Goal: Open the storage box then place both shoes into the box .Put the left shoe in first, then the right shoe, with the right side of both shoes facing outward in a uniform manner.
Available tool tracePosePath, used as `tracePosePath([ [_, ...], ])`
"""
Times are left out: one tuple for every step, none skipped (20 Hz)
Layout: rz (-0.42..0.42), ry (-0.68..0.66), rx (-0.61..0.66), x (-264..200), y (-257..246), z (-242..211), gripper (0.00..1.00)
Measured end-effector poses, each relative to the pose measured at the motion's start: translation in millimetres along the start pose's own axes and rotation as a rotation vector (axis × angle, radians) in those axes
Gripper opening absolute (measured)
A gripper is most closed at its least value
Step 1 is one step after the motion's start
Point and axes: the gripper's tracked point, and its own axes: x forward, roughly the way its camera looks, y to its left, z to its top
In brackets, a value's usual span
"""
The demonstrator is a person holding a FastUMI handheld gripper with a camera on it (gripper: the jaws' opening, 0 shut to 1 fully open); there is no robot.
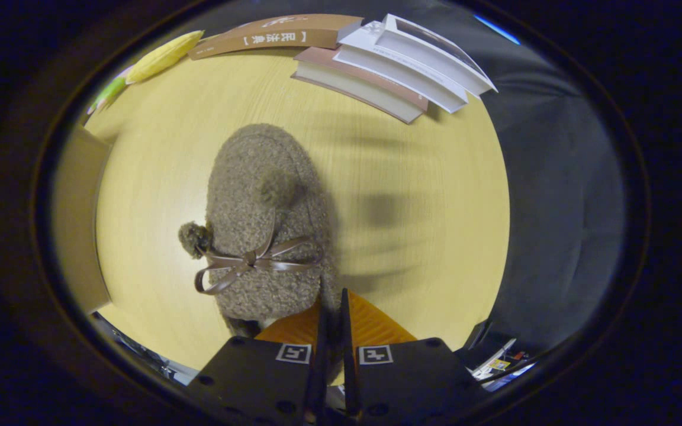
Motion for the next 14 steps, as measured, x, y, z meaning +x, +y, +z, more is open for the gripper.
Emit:
tracePosePath([
  [0.025,0.000,0.018,4.2,3.7,-1.3,0.15],
  [0.023,-0.009,0.001,-5.6,1.6,1.4,0.12],
  [0.019,-0.003,0.002,0.5,3.5,-0.4,0.09],
  [0.020,-0.003,0.004,0.3,3.8,-0.7,0.06],
  [0.020,0.000,0.015,-0.9,3.4,-2.0,0.06],
  [0.018,0.001,0.027,-2.4,3.9,-2.9,0.06],
  [0.015,0.002,0.039,-4.9,4.0,-4.6,0.06],
  [0.012,-0.001,0.047,-8.3,4.7,-5.2,0.05],
  [0.011,-0.002,0.057,-11.2,6.5,-6.2,0.05],
  [0.009,-0.005,0.069,-15.5,7.9,-7.7,0.05],
  [0.004,-0.006,0.077,-19.3,9.3,-8.8,0.05],
  [-0.007,-0.006,0.080,-24.0,10.6,-10.2,0.05],
  [-0.023,-0.006,0.077,-28.7,11.0,-12.2,0.05],
  [-0.041,-0.006,0.075,-33.9,10.6,-13.6,0.05],
])
